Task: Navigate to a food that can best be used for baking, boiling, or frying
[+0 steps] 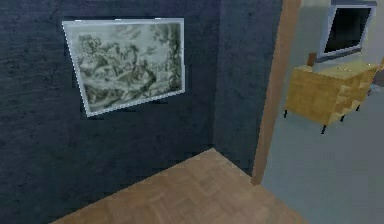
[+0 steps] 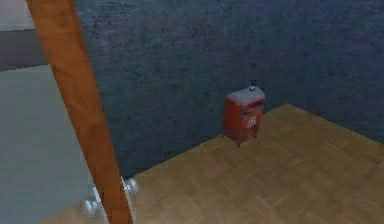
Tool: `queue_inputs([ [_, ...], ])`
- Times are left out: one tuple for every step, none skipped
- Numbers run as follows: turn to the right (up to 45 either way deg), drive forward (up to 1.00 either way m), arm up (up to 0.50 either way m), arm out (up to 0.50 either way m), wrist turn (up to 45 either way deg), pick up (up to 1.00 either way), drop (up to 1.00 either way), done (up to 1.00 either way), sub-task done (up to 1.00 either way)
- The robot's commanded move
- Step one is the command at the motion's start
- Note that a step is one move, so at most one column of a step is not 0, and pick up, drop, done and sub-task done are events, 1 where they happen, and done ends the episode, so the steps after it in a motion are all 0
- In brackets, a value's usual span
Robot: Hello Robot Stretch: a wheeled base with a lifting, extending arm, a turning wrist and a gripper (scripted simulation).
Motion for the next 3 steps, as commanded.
queue_inputs([
  [3.0, 0.00, 0.00, 0.00, 0.0, 0.00, 0.00, 0.00, 0.00],
  [0.0, 0.35, 0.00, 0.00, 0.0, 0.00, 0.00, 0.00, 0.00],
  [45.0, 0.00, 0.00, 0.00, 0.0, 0.00, 0.00, 0.00, 0.00],
])
